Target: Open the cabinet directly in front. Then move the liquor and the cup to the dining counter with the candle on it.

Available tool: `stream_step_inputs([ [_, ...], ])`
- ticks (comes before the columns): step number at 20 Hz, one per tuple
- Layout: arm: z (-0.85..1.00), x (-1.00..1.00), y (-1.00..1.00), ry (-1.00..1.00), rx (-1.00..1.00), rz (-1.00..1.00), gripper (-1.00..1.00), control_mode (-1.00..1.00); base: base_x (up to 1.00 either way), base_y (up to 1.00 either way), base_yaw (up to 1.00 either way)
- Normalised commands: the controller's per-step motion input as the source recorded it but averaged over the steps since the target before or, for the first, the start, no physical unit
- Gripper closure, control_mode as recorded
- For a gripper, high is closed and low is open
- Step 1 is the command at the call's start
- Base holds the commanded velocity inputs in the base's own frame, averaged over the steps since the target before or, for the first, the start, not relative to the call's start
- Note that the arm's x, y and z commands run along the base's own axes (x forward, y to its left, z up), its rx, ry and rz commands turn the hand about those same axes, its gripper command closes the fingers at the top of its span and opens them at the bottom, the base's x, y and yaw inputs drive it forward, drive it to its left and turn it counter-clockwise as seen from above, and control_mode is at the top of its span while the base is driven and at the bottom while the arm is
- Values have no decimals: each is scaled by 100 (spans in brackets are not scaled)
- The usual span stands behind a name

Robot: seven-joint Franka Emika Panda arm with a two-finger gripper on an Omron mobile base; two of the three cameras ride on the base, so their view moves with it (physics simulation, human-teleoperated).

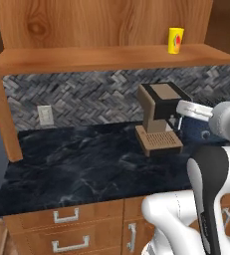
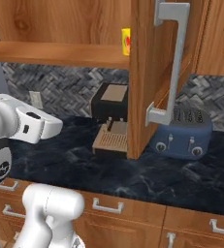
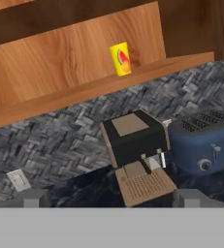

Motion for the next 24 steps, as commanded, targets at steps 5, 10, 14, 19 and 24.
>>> stream_step_inputs([
  [5, 0, 0, 0, 0, 0, 0, -100, 100, 51, -50, 13],
  [10, 0, 0, 0, 0, 0, 0, -100, 100, 8, -51, 20],
  [14, 0, 0, 0, 0, 0, 0, -100, 100, 8, 0, 0],
  [19, 0, 0, 0, 0, 0, 0, -100, 100, 22, -1, -4],
  [24, 71, 2, -12, 56, 7, -10, -100, -100, 0, 0, 0],
])
